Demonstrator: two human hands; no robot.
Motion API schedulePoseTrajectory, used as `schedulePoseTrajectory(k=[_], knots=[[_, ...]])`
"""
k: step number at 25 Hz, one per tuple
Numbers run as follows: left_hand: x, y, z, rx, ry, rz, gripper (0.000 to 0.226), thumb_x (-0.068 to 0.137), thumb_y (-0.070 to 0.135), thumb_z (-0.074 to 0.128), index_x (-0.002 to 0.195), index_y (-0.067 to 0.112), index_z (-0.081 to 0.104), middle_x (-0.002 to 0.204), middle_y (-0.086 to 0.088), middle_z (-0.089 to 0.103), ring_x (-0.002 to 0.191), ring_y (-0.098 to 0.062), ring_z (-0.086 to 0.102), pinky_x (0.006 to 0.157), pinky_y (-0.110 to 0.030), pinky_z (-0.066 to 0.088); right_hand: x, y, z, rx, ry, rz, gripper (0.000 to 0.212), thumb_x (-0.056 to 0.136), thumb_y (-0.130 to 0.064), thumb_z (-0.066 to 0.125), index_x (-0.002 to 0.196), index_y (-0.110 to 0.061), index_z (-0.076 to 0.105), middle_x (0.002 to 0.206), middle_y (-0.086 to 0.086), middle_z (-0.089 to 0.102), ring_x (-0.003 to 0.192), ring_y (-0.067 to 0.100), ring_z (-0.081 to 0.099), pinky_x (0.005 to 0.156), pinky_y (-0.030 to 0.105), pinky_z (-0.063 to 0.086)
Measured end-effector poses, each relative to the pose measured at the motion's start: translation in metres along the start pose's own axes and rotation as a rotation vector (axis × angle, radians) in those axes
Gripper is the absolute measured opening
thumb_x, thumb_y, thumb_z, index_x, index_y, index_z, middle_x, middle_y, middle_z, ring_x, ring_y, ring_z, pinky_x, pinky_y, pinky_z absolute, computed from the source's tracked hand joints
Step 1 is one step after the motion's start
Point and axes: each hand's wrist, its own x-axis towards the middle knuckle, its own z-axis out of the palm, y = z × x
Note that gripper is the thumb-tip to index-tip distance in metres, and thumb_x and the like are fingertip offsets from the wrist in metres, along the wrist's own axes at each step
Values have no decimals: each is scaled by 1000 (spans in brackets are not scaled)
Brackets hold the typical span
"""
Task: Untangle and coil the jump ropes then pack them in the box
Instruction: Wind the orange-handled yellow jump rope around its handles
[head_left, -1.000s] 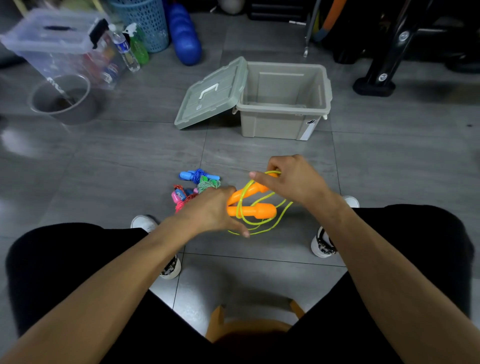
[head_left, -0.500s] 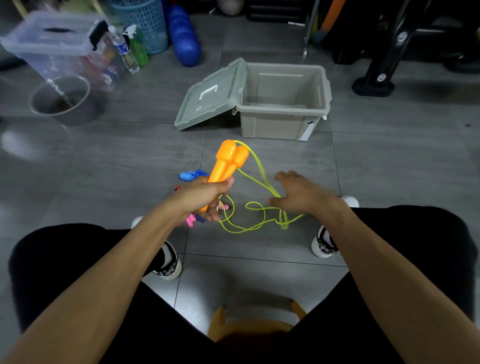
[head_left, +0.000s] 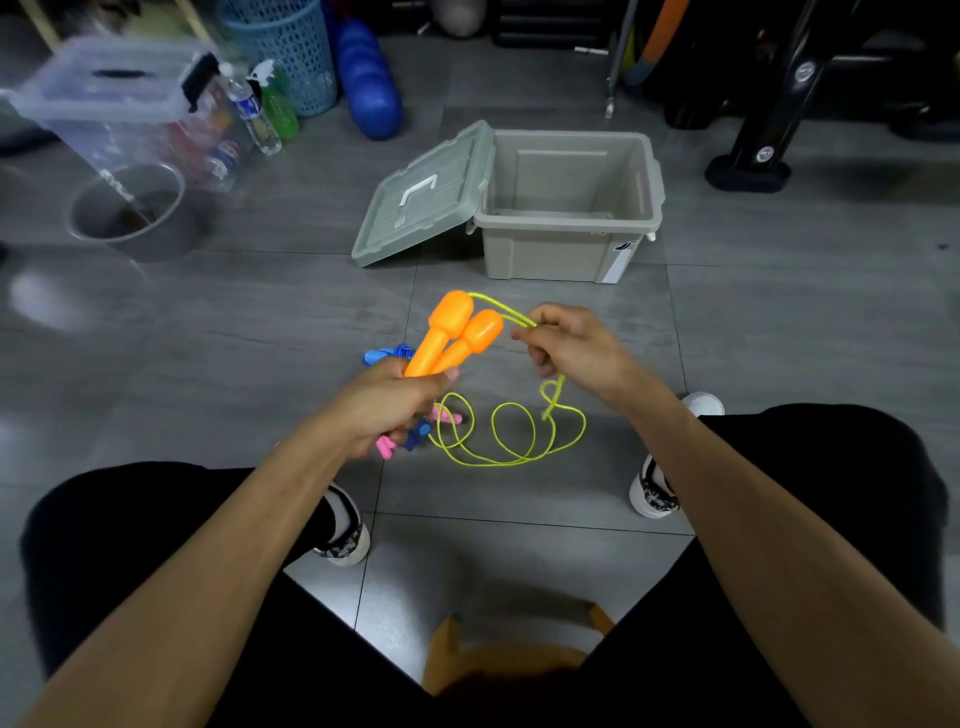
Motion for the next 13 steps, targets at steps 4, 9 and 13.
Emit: schedulePoseTrajectory(k=[4,9,13], knots=[[10,-1,3,14,330,-78,46,82,58,64,64,19,47,44,2,37,35,-16,31,45,-21,27,0,9,0,-469,159,-191,19,93,-26,57,84,-11,63,60,-2,50,57,14,45,56,24,35],[26,-5,2,-18,418,-146,45,80,53,68,69,14,49,47,-2,35,29,-14,28,44,-20,27,-11,11,18,-604,159,-453,25,95,-26,46,82,-9,61,68,8,65,59,30,58,63,38,49],[33,-5,-3,-253,337,-99,36,86,39,69,73,18,43,56,0,32,38,-9,23,37,-17,18,-18,8,24,-505,159,-468,23,95,-22,46,84,-9,62,61,5,58,61,24,60,62,35,47]])
